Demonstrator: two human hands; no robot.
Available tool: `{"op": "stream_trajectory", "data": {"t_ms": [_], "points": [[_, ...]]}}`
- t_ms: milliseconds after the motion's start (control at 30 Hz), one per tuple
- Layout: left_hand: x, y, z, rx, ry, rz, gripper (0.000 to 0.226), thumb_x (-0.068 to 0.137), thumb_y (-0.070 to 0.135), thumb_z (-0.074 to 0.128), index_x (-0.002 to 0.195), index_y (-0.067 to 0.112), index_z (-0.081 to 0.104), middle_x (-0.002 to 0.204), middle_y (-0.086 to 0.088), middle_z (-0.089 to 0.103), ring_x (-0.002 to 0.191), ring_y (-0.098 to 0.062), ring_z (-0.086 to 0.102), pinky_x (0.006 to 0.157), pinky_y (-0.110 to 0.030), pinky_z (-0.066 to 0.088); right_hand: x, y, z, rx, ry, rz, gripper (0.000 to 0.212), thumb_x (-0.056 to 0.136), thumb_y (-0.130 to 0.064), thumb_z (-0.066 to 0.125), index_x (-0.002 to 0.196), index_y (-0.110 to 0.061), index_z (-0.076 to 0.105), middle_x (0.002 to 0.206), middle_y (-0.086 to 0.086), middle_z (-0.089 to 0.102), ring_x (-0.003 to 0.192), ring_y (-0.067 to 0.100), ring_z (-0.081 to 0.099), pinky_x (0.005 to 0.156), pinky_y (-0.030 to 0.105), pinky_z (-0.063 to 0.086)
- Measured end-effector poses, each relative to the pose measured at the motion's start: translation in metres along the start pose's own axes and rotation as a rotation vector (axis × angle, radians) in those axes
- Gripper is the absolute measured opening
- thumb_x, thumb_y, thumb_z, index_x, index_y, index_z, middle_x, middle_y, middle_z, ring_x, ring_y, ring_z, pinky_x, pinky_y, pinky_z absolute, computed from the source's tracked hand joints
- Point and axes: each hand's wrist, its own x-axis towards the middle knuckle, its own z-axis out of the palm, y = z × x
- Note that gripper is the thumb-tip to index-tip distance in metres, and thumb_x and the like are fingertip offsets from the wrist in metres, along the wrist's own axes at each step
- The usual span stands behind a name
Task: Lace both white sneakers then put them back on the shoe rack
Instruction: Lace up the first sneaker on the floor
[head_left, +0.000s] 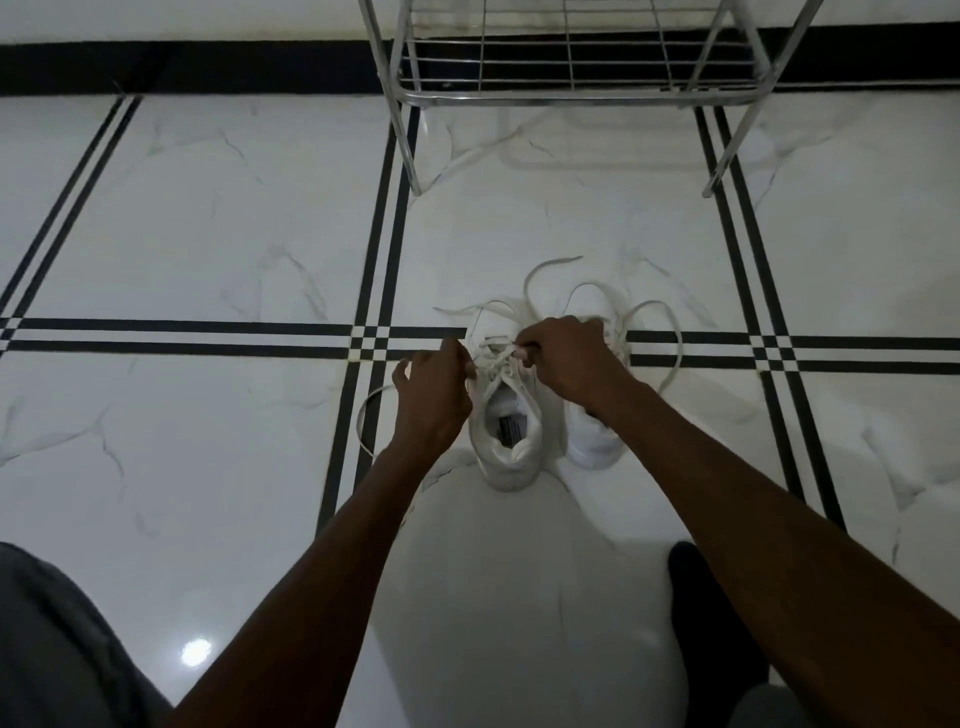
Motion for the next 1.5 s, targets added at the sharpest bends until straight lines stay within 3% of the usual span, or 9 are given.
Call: {"op": "stream_trajectory", "data": {"t_ms": [300,433,633,800,967,1100,1267,1367,1500], "points": [[-0.018,-0.030,-0.004,0.345,0.118,0.104,0.050,0.068,-0.017,0.055,0.104,0.017,0.062,0.084,0.002,0.075,0.106,-0.030,0.056,0.103,-0.051,0.017,-0.020,0.018,0.018,-0.497,0.001,-0.041,0.019,0.091,-0.013,0.055,0.098,-0.018,0.072,0.103,0.004,0.073,0.112,0.027,0.057,0.102,0.047,0.036],[-0.017,-0.018,-0.005,0.232,0.049,0.066,0.042,0.084,-0.005,0.056,0.112,0.024,0.067,0.100,0.006,0.074,0.122,-0.028,0.052,0.111,-0.056,0.013,-0.018,0.015,0.016,-0.322,-0.018,-0.097,0.029,0.086,-0.005,0.056,0.099,-0.024,0.072,0.101,-0.002,0.072,0.110,0.025,0.060,0.102,0.048,0.026],[-0.005,0.004,-0.009,0.143,-0.059,0.083,0.029,0.097,0.012,0.057,0.117,0.030,0.068,0.111,0.009,0.073,0.129,-0.023,0.047,0.114,-0.060,0.012,-0.015,0.011,0.014,-0.052,0.017,-0.076,0.029,0.074,0.004,0.049,0.074,-0.019,0.067,0.075,-0.002,0.069,0.074,0.018,0.059,0.075,0.032,0.007],[-0.006,-0.002,-0.006,0.377,0.066,0.165,0.027,0.086,0.000,0.061,0.094,0.024,0.072,0.092,0.007,0.071,0.114,-0.026,0.054,0.107,-0.056,0.014,-0.020,0.009,0.015,-0.179,0.027,-0.072,0.027,0.082,-0.006,0.053,0.081,-0.026,0.072,0.080,-0.003,0.072,0.083,0.021,0.065,0.102,0.047,0.023],[-0.012,-0.014,0.003,0.444,0.083,0.245,0.046,0.060,-0.010,0.044,0.093,0.019,0.059,0.088,0.004,0.066,0.101,-0.028,0.054,0.100,-0.051,0.022,-0.032,-0.001,0.014,-0.358,0.026,-0.059,0.023,0.088,-0.012,0.050,0.082,-0.023,0.070,0.085,0.000,0.073,0.090,0.026,0.066,0.109,0.049,0.027],[-0.018,-0.013,0.002,0.288,0.043,0.128,0.036,0.066,-0.007,0.048,0.088,0.018,0.063,0.078,0.007,0.062,0.105,-0.028,0.056,0.104,-0.056,0.025,-0.030,-0.004,0.014,-0.336,-0.005,-0.010,0.023,0.090,-0.010,0.051,0.074,-0.026,0.055,0.085,0.000,0.073,0.088,0.025,0.066,0.111,0.047,0.024],[-0.009,-0.021,-0.012,-0.036,-0.159,-0.055,0.017,0.088,0.010,0.058,0.085,0.027,0.062,0.086,0.011,0.075,0.100,-0.016,0.067,0.105,-0.056,0.038,-0.016,0.002,0.005,-0.246,-0.231,0.016,0.024,0.097,-0.026,0.046,0.099,-0.016,0.068,0.110,0.003,0.071,0.109,0.026,0.063,0.111,0.050,0.024],[-0.003,-0.023,-0.029,-0.484,-0.205,-0.144,0.027,0.102,0.032,0.050,0.098,0.017,0.072,0.099,0.007,0.076,0.104,-0.011,0.067,0.101,-0.044,0.048,-0.005,0.014,-0.018,0.192,-0.252,0.053,0.026,0.099,-0.026,0.045,0.086,-0.017,0.066,0.112,0.005,0.073,0.099,0.022,0.066,0.090,0.035,0.047],[0.007,0.006,-0.038,-0.864,-0.190,-0.154,0.041,0.106,0.024,0.038,0.101,0.003,0.073,0.105,-0.008,0.078,0.107,-0.019,0.071,0.098,-0.033,0.049,0.002,0.016,-0.036,0.829,-0.166,0.237,0.046,0.105,-0.037,0.041,0.100,-0.007,0.077,0.105,0.002,0.077,0.086,0.011,0.067,0.068,0.026,0.044]]}}
